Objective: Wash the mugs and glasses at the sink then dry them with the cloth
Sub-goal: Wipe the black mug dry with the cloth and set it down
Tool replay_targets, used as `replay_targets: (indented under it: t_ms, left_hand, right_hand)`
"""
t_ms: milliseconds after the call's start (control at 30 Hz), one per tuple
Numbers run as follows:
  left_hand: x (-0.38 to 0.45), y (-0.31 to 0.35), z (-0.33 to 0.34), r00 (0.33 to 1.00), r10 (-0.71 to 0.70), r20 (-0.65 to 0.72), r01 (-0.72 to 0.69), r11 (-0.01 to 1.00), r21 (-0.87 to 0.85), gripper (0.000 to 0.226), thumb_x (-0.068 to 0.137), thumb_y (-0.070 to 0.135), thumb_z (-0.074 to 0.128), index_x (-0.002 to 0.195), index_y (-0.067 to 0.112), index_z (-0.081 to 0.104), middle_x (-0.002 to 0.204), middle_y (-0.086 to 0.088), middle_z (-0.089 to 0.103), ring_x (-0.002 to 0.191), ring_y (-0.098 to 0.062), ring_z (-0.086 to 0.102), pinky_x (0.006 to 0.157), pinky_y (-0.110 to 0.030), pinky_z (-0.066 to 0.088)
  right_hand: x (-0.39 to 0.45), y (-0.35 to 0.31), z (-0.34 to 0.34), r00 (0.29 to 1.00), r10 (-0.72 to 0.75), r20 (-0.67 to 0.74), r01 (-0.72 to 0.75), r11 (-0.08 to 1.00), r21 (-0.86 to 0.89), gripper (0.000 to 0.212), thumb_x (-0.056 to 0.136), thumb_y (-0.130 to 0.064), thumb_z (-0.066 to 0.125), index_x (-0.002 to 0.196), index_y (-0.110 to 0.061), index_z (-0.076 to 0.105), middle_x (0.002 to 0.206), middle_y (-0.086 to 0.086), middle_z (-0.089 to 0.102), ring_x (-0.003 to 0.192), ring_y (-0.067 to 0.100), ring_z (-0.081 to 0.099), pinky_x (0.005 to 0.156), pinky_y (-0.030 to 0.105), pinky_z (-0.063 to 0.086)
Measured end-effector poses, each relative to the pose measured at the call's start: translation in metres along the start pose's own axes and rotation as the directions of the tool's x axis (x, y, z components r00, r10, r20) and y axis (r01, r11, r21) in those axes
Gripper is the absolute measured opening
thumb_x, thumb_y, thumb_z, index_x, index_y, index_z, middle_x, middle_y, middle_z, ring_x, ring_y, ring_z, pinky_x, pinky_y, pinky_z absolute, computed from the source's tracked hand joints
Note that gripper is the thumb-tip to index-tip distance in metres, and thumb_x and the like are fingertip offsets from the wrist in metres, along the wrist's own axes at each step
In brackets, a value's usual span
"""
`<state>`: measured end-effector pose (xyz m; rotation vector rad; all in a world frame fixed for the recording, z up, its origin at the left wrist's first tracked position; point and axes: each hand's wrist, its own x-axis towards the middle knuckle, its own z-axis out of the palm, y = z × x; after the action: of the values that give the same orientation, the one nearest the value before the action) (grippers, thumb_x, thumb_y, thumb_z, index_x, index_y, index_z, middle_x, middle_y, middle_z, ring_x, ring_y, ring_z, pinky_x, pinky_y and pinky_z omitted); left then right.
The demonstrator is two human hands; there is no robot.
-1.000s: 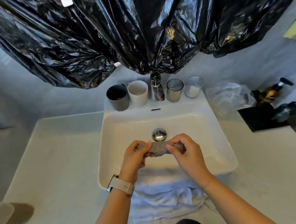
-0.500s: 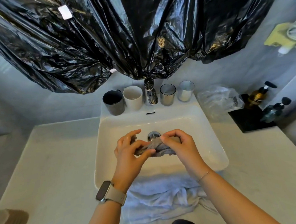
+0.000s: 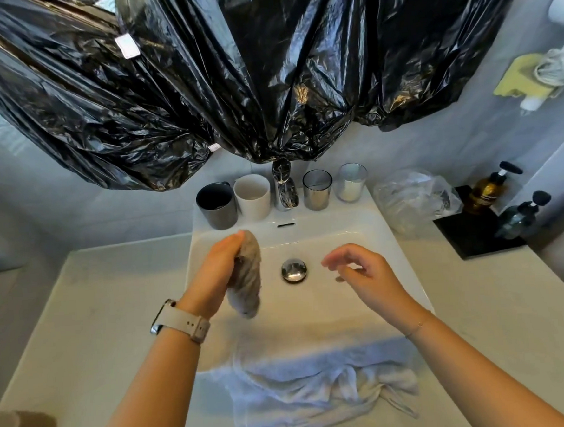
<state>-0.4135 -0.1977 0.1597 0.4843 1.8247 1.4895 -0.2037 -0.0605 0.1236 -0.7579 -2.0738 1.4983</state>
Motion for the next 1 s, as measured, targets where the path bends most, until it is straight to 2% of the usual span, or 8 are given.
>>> replay_targets:
  t_ms: [67, 167, 333, 467, 600, 700, 800, 1000]
  left_hand:
    - [0.000, 0.007, 0.004, 0.991, 0.036, 0.131, -0.068, 0.967, 0.244, 0.042, 0.103, 0.036, 0.045, 0.077, 0.007, 0.061, 0.071, 0.000, 0.063, 0.070, -0.016, 0.057, 0.072, -0.031, 0.048]
    - [-0.002, 0.017, 0.012, 0.958, 0.110, 0.266, -0.207, 0.905, 0.372, 0.041, 0.100, 0.039, 0.051, 0.082, 0.004, 0.061, 0.075, -0.008, 0.059, 0.071, -0.014, 0.052, 0.072, -0.031, 0.046]
    - [-0.002, 0.033, 0.014, 0.926, 0.225, 0.302, -0.373, 0.659, 0.653, 0.040, 0.101, 0.038, 0.049, 0.084, 0.006, 0.065, 0.076, -0.008, 0.063, 0.066, -0.008, 0.051, 0.064, -0.018, 0.042]
    - [0.003, 0.044, 0.000, 0.937, 0.243, 0.251, -0.349, 0.601, 0.719, 0.048, 0.103, 0.039, 0.044, 0.087, -0.001, 0.064, 0.085, -0.018, 0.064, 0.080, -0.025, 0.059, 0.076, -0.033, 0.044]
    - [0.007, 0.056, -0.005, 0.930, 0.228, 0.289, -0.367, 0.642, 0.673, 0.048, 0.103, 0.039, 0.044, 0.071, 0.005, 0.058, 0.070, -0.011, 0.055, 0.064, -0.010, 0.051, 0.067, -0.026, 0.042]
    - [0.014, 0.058, -0.002, 0.942, 0.176, 0.287, -0.317, 0.748, 0.583, 0.056, 0.102, 0.041, 0.045, 0.089, -0.011, 0.062, 0.091, -0.030, 0.063, 0.078, -0.026, 0.060, 0.083, -0.043, 0.051]
    - [0.023, 0.054, 0.002, 0.945, 0.131, 0.300, -0.272, 0.826, 0.495, 0.060, 0.101, 0.043, 0.047, 0.099, -0.015, 0.062, 0.103, -0.031, 0.066, 0.084, -0.027, 0.063, 0.089, -0.044, 0.053]
    - [0.052, 0.037, 0.000, 0.965, 0.046, 0.258, -0.156, 0.892, 0.424, 0.039, 0.100, 0.047, 0.047, 0.089, 0.012, 0.060, 0.083, -0.010, 0.051, 0.077, -0.021, 0.048, 0.078, -0.035, 0.045]
  right_hand:
    - [0.004, -0.006, 0.007, 0.995, 0.012, 0.096, -0.007, 0.998, -0.059, 0.033, 0.089, -0.026, 0.067, 0.120, -0.032, 0.060, 0.116, -0.019, 0.063, 0.109, -0.002, 0.058, 0.090, 0.023, 0.050]
    - [0.011, -0.020, 0.035, 0.977, 0.022, 0.214, 0.000, 0.994, -0.105, 0.071, 0.070, -0.065, 0.072, 0.131, -0.037, 0.049, 0.117, -0.022, 0.060, 0.106, -0.010, 0.055, 0.084, 0.011, 0.045]
    - [0.018, -0.018, 0.067, 0.997, 0.021, 0.076, -0.018, 0.999, -0.032, 0.023, 0.085, -0.039, 0.072, 0.095, -0.022, 0.062, 0.081, -0.009, 0.068, 0.073, 0.004, 0.063, 0.065, 0.027, 0.052]
    - [0.023, -0.016, 0.055, 0.996, 0.007, 0.093, -0.012, 0.998, 0.058, 0.043, 0.096, -0.030, 0.059, 0.072, 0.005, 0.053, 0.058, 0.010, 0.048, 0.050, 0.010, 0.046, 0.050, 0.026, 0.041]
    - [0.030, -0.023, 0.048, 0.941, 0.206, 0.270, -0.256, 0.952, 0.166, 0.050, 0.095, -0.054, 0.044, 0.094, -0.012, 0.070, 0.077, 0.018, 0.069, 0.067, 0.027, 0.064, 0.066, 0.038, 0.048]
    - [0.037, -0.023, 0.044, 0.822, 0.294, 0.488, -0.487, 0.808, 0.332, 0.048, 0.092, -0.057, 0.050, 0.119, -0.020, 0.066, 0.117, 0.005, 0.071, 0.108, 0.023, 0.068, 0.092, 0.036, 0.053]
    - [0.041, -0.023, 0.041, 0.742, 0.292, 0.603, -0.506, 0.835, 0.219, 0.037, 0.083, -0.042, 0.072, 0.106, -0.013, 0.072, 0.112, 0.010, 0.073, 0.102, 0.021, 0.070, 0.086, 0.032, 0.057]
    - [0.051, -0.032, 0.039, 0.892, 0.232, 0.387, -0.363, 0.879, 0.309, 0.033, 0.082, -0.048, 0.061, 0.070, -0.021, 0.077, 0.075, 0.000, 0.073, 0.075, 0.013, 0.068, 0.067, 0.022, 0.051]
